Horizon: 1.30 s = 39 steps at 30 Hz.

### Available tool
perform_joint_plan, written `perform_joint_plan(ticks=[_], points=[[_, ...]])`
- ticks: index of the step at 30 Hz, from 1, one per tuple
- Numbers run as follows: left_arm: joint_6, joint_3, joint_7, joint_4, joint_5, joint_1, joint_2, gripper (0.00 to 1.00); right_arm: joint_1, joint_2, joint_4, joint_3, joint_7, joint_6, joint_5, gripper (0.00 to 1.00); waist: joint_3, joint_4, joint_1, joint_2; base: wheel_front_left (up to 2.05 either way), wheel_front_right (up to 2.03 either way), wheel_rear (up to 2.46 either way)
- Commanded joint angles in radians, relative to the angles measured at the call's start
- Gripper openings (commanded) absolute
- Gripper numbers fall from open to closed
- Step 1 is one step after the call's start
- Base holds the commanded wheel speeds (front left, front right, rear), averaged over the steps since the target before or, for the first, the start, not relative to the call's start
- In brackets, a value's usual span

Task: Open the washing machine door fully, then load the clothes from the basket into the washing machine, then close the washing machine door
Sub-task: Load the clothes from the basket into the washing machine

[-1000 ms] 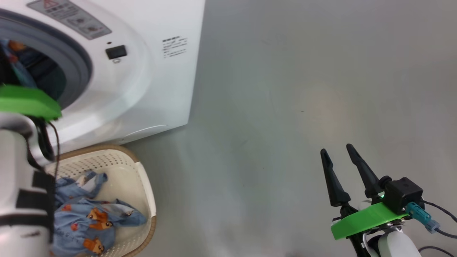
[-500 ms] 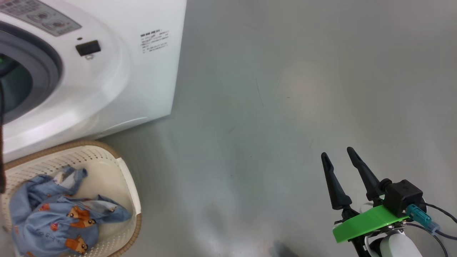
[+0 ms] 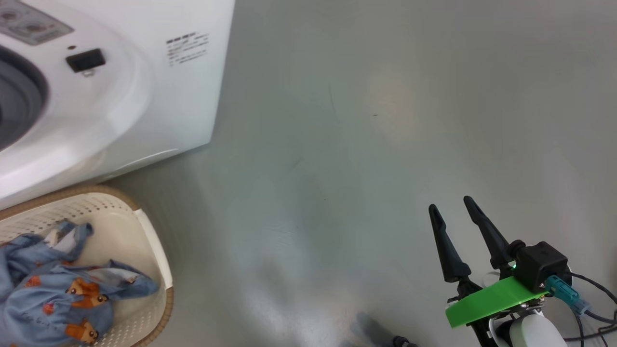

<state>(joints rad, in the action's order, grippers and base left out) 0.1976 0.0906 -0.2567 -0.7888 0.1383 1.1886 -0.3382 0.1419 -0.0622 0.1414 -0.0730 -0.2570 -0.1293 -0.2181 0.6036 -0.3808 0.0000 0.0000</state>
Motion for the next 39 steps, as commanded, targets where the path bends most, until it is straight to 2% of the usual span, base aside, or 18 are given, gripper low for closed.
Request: perform_joint_plan(ticks=[1, 5, 6, 7, 9, 10, 11, 12, 19, 31, 39], points=[[-0.008, -0.009, -0.005, -0.024, -0.023, -0.015, -0.051, 0.0, -0.032, -0.009, -0.018, -0.02, -0.005, -0.001, 0.005, 1.0, 0.0, -0.011, 0.0, 0.0, 0.0, 0.0, 0.0], [-0.019, -0.027, -0.005, -0.145, -0.036, 0.012, -0.066, 0.0, -0.049, -0.009, -0.014, -0.029, -0.005, -0.001, 0.009, 1.0, -0.014, -0.019, 0.0, 0.0, 0.0, 0.0, 0.0], [-0.024, -0.032, -0.005, -0.176, -0.037, 0.021, -0.068, 0.04, -0.053, -0.009, -0.013, -0.032, -0.005, -0.001, 0.009, 1.0, -0.018, -0.019, 0.0, 0.0, 0.0, 0.0, 0.0], [-0.027, -0.037, -0.005, -0.198, -0.038, 0.032, -0.067, 0.11, -0.056, -0.008, -0.013, -0.033, -0.005, -0.001, 0.009, 1.0, -0.021, -0.018, 0.0, 0.0, 0.0, 0.0, 0.0], [-0.031, -0.053, 0.001, -0.241, -0.047, 0.052, -0.064, 0.37, -0.063, -0.008, -0.011, -0.033, -0.005, -0.001, 0.009, 1.0, -0.028, -0.015, 0.0, 0.0, 0.0, 0.0, 0.0], [-0.035, -0.057, 0.011, -0.262, -0.046, 0.063, -0.06, 0.55, -0.066, -0.007, -0.01, -0.034, -0.005, -0.001, 0.008, 1.0, -0.032, -0.013, 0.0, 0.0, 0.0, 0.0, 0.0], [-0.038, -0.064, 0.015, -0.279, -0.049, 0.073, -0.056, 0.94, -0.068, -0.007, -0.009, -0.034, -0.005, -0.001, 0.007, 1.0, -0.035, -0.01, 0.0, 0.0, 0.0, 0.0, 0.0], [-0.035, -0.071, 0.021, -0.297, -0.053, 0.082, -0.053, 1.0, -0.069, -0.007, -0.009, -0.034, -0.005, -0.001, 0.007, 1.0, -0.038, -0.007, 0.0, 0.0, 0.0, 0.0, 0.0], [-0.034, -0.087, 0.075, -0.401, -0.044, 0.11, -0.022, 1.0, -0.07, -0.01, -0.005, -0.035, -0.005, -0.001, 0.006, 1.0, -0.07, 0.011, 0.0, 0.0, 0.0, 0.0, 0.0], [-0.011, -0.063, 0.025, -0.444, 0.013, 0.076, 0.044, 1.0, -0.07, -0.014, 0.003, -0.039, -0.005, -0.001, 0.007, 1.0, -0.14, 0.063, 0.0, 0.0, 0.0, 0.0, 0.0], [-0.053, -0.047, 0.001, -0.444, 0.054, 0.008, 0.073, 1.0, -0.066, -0.021, 0.007, -0.045, -0.005, -0.001, 0.01, 1.0, -0.206, 0.115, 0.0, 0.0, 0.0, 0.0, 0.0]])
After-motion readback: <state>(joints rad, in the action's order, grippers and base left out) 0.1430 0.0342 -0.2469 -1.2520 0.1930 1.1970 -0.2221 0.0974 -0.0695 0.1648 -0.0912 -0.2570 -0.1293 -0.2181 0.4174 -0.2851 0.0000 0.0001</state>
